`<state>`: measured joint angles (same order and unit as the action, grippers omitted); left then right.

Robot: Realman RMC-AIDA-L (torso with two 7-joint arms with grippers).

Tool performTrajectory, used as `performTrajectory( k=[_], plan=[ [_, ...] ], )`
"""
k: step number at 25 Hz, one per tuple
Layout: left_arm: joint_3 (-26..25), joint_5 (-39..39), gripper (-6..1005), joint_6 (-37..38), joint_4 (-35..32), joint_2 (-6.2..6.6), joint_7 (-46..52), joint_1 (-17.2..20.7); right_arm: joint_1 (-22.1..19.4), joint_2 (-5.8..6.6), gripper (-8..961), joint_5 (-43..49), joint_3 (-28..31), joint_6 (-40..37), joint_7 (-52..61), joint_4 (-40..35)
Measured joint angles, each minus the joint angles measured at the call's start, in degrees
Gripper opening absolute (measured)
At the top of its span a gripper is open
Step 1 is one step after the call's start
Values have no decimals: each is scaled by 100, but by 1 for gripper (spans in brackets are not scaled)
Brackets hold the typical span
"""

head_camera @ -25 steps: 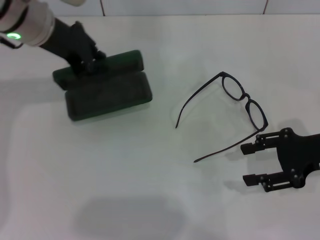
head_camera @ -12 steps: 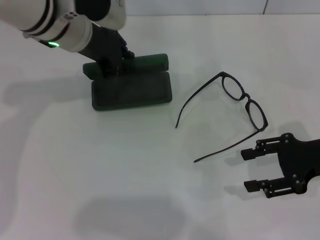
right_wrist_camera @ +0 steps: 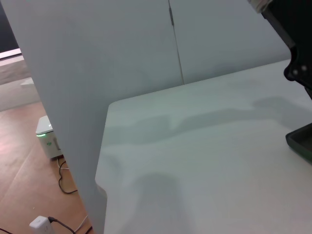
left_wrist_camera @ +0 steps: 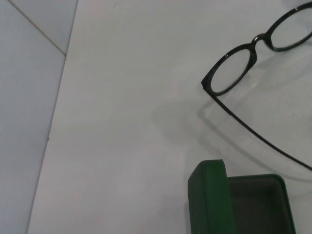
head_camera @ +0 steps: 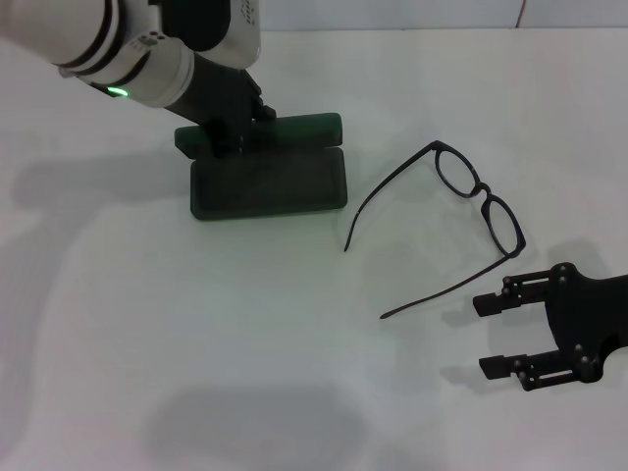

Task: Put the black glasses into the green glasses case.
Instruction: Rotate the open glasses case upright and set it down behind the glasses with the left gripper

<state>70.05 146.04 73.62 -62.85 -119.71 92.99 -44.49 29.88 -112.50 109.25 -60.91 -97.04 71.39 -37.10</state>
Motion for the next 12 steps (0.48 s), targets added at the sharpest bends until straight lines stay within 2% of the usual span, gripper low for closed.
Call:
performTrajectory(
  k=[12],
  plan=[
    [190, -190, 259, -249, -135, -9, 12, 208, 3, 1, 607, 87, 6, 22, 5, 1]
  ],
)
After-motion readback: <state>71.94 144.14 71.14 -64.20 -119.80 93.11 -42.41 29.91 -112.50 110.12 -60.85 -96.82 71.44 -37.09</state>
